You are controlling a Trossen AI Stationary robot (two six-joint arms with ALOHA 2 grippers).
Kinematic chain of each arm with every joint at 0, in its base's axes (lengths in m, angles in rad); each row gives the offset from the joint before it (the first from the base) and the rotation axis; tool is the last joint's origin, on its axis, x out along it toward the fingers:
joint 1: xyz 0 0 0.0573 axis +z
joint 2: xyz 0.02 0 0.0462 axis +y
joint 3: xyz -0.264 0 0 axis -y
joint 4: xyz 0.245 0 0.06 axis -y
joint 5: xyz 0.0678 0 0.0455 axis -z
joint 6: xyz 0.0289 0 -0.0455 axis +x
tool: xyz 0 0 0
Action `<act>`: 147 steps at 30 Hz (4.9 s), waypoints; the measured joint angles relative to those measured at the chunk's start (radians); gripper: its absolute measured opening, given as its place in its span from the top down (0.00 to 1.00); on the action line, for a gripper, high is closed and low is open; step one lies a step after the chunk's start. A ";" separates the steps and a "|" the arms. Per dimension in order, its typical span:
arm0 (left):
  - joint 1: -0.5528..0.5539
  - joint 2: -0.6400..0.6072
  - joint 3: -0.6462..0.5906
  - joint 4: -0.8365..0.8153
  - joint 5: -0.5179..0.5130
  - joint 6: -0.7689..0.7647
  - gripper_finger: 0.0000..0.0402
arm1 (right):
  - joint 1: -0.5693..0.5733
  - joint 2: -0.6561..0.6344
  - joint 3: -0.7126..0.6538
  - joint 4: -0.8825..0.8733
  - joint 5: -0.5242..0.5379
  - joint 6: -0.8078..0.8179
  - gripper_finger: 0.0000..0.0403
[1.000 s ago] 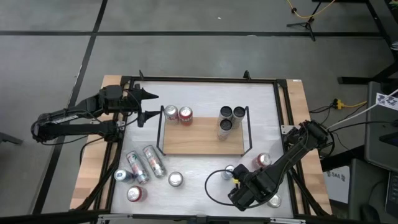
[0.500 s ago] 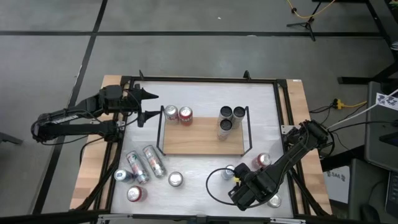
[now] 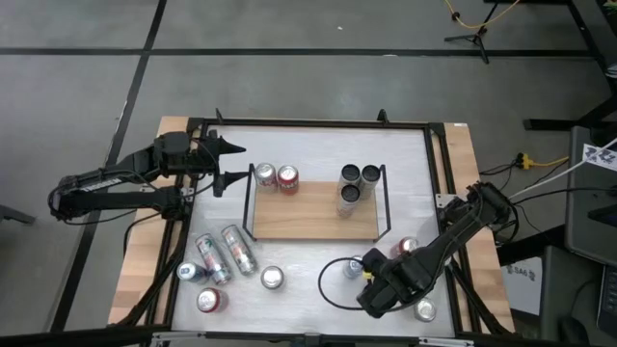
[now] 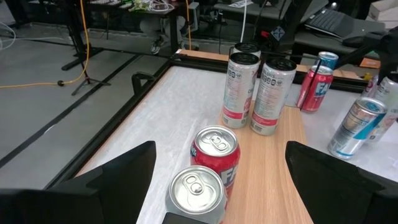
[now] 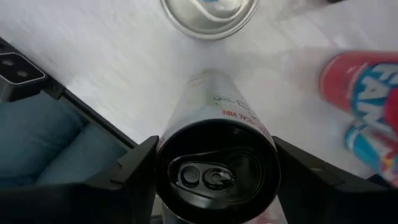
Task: Place canned beverage on shelf
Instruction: Put the right white-yellow soda can on the shelf aligned with the other white-yellow soda can
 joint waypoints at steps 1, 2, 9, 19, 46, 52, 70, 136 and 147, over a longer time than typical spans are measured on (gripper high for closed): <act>0.000 0.000 0.000 0.000 0.000 0.000 0.12 | -0.001 -0.009 0.000 -0.007 0.002 -0.011 0.38; 0.000 0.000 0.000 0.000 0.000 0.000 0.12 | -0.008 -0.015 0.000 -0.015 0.007 -0.022 0.37; 0.000 0.000 0.000 0.000 0.000 0.000 0.12 | -0.038 -0.077 0.000 -0.077 -0.009 -0.117 0.38; 0.000 0.000 0.000 0.000 0.000 -0.001 0.12 | -0.134 -0.146 0.000 -0.136 -0.028 -0.394 0.37; 0.000 0.000 0.000 0.000 0.000 -0.002 0.12 | -0.372 -0.158 0.001 -0.138 -0.060 -0.945 0.36; 0.000 0.000 0.000 0.000 0.000 -0.002 0.12 | -0.418 -0.158 0.001 -0.139 -0.057 -1.030 0.36; 0.000 0.000 0.000 0.000 -0.001 0.000 0.12 | -0.565 -0.158 0.002 -0.200 0.000 -1.238 0.36; 0.000 0.000 0.000 0.000 0.000 0.002 0.12 | -0.654 -0.157 0.002 -0.226 0.071 -1.384 0.36; 0.000 0.000 0.000 0.000 0.000 0.002 0.12 | -0.653 -0.155 -0.044 -0.197 0.061 -1.389 0.36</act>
